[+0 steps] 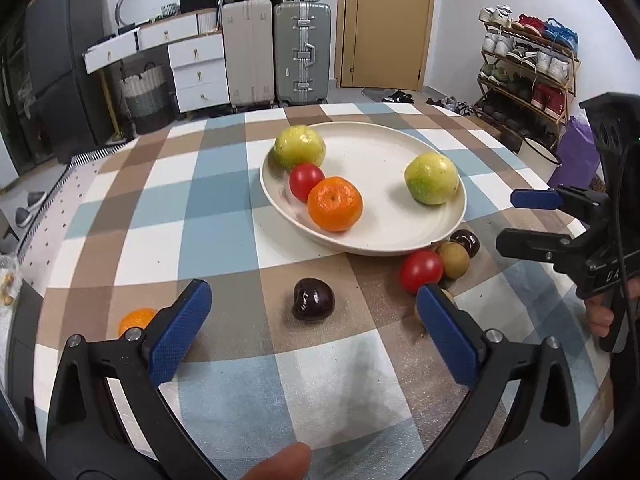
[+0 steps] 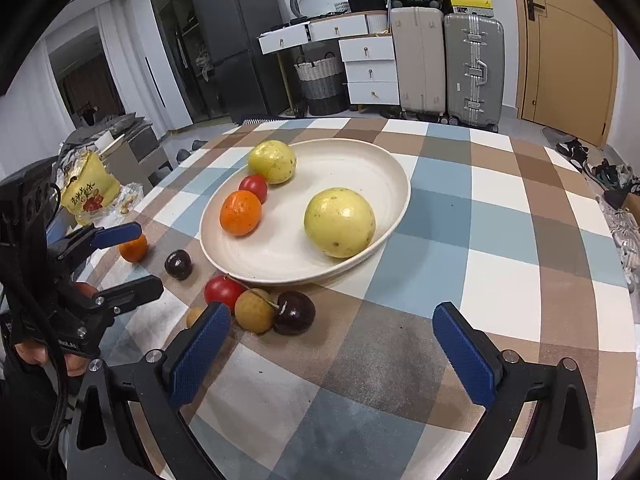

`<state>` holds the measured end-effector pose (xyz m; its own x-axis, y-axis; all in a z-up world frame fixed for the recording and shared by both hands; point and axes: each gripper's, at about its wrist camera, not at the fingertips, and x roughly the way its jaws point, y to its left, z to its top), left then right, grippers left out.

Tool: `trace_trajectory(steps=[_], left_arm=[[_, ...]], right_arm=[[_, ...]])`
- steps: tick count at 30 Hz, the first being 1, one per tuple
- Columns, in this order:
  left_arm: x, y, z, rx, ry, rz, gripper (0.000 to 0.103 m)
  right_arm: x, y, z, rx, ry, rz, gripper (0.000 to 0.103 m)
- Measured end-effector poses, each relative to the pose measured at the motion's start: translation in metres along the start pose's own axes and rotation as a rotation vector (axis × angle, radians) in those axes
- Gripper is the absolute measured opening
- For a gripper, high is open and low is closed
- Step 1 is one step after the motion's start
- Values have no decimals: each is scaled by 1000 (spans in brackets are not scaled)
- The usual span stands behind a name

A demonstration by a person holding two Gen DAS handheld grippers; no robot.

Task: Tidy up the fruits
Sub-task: 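Withdraw both tools and move the left tool toward the dark plum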

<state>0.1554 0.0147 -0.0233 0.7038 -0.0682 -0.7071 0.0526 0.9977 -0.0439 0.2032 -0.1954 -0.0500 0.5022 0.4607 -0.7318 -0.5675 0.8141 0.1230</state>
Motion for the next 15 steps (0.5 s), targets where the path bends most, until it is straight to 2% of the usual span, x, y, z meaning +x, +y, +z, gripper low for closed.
trace_trajectory(steps=[3, 12, 15], left_arm=[[3, 0, 0, 6, 7, 19, 101], [8, -4, -1, 21, 20, -17, 87], [3, -8, -2, 38, -3, -31, 87]], right_arm=[[4, -1, -2, -13, 18, -9, 103], [15, -6, -6, -23, 76, -53, 103], [16, -7, -7, -31, 78, -75, 103]])
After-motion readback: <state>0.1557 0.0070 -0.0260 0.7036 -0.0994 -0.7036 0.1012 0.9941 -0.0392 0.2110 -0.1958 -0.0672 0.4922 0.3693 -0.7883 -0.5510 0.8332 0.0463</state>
